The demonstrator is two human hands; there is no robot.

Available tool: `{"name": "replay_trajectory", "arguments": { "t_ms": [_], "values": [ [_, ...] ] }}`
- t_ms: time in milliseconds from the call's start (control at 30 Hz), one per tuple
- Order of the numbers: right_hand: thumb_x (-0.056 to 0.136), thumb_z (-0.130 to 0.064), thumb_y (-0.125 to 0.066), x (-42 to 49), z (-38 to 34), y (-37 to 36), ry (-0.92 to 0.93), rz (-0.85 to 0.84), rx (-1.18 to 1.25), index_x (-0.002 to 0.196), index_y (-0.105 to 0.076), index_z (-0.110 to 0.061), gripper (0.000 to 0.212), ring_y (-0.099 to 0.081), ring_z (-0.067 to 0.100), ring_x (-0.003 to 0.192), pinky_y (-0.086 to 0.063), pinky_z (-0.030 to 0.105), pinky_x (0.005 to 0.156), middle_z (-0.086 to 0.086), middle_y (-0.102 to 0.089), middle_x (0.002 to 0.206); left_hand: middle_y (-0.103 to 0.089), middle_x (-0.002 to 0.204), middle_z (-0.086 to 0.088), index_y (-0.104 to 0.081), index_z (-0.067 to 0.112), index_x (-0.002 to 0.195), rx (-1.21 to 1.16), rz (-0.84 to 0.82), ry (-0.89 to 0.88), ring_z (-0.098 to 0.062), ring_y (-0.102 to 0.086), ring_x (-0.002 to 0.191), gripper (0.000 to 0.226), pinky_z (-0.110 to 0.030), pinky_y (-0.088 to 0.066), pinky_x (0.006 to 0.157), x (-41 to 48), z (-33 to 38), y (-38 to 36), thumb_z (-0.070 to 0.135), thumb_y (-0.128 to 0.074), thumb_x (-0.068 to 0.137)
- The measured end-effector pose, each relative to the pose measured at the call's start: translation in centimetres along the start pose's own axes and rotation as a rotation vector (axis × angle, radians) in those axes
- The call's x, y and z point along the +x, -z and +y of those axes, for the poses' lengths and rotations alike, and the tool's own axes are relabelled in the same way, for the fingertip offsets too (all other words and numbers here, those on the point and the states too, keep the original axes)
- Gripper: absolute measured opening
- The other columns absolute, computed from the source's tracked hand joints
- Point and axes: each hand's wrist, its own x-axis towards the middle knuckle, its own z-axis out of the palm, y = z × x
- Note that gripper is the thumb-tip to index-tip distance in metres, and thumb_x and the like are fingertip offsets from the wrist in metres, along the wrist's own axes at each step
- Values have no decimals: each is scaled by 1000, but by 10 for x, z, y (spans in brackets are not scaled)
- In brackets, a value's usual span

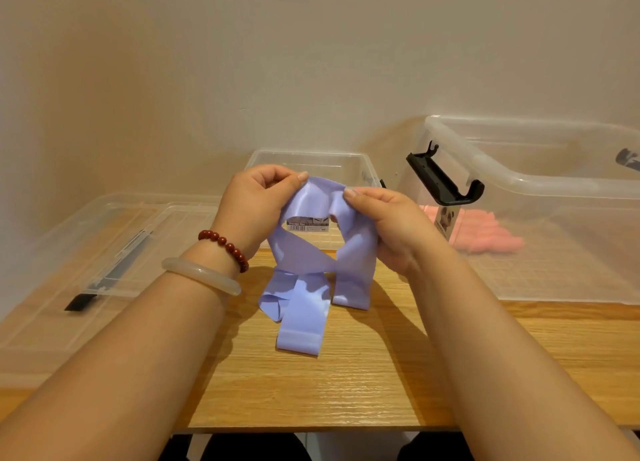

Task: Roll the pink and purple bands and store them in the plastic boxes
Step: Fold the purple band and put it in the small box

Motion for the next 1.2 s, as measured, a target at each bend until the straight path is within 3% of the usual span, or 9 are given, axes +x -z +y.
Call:
{"name": "replay_trajectory", "arguments": {
  "t_ms": [233,367,467,533,700,833,967,1067,1200],
  "values": [
    [101,-28,-44,2,-17,-6,-108,-189,259,89,-71,-9,35,-63,15,69,-47,28,67,3,-68,74,-67,65,7,-67,13,85,-309,-158,108,-6,-60,60,24,-22,-50,59,7,8,2,14,-48,100],
    [99,-11,-47,5,-15,-8,107,-135,177,86,-72,-15,29,-57,9,64,-41,21,59,-4,-66,69,-71,101,10,-69,24,102,-93,-60,-45,-5,-65,99,18,-26,-52,90,5,5,-1,24,-50,100],
    [95,-4,-54,7,-11,-9,187,-66,105,97,-70,-15,20,-66,9,81,-51,21,72,-4,-73,86,-69,111,13,-69,27,108,-87,-64,-101,-1,-61,109,25,-25,-47,98,-1,3,-3,41,-58,91],
    [94,-2,-55,6,-9,-10,244,-30,36,98,-71,-15,21,-68,8,85,-51,19,73,-4,-74,89,-71,111,8,-71,23,109,-154,-105,-100,-5,-63,110,37,-25,-48,95,-5,3,-5,48,-62,82],
    [91,2,-60,4,-8,-17,311,53,-20,93,-72,-16,22,-67,4,81,-51,16,71,-7,-74,83,-72,99,12,-69,19,109,-181,-77,-166,-1,-66,96,19,-16,-50,78,-14,4,-14,12,-60,94],
    [88,-3,-67,4,-8,-17,349,109,-86,97,-70,-20,20,-66,9,88,-52,22,75,0,-71,96,-74,91,6,-72,29,99,-126,-24,-156,-16,-68,93,16,-42,-57,83,-12,6,-12,21,-58,96],
    [87,-8,-71,5,-7,-14,318,92,-205,112,-66,-17,27,-65,16,96,-56,31,82,14,-68,109,-74,90,-7,-74,32,91,-130,-80,-114,-19,-65,84,17,-52,-54,82,-8,11,-12,32,-57,94],
    [88,-7,-69,4,-9,-15,328,139,-234,98,-71,-11,11,-65,18,87,-57,37,82,15,-71,93,-71,82,-3,-73,28,89,-147,-109,-73,-15,-63,79,15,-45,-54,72,-6,11,-12,33,-59,92],
    [91,-8,-65,1,-15,-15,390,196,-233,79,-64,-19,16,-56,5,67,-46,17,61,-8,-63,70,-70,82,3,-66,18,97,-219,-130,-80,-10,-67,81,15,-24,-53,66,-6,12,-11,9,-54,97]
  ]
}}
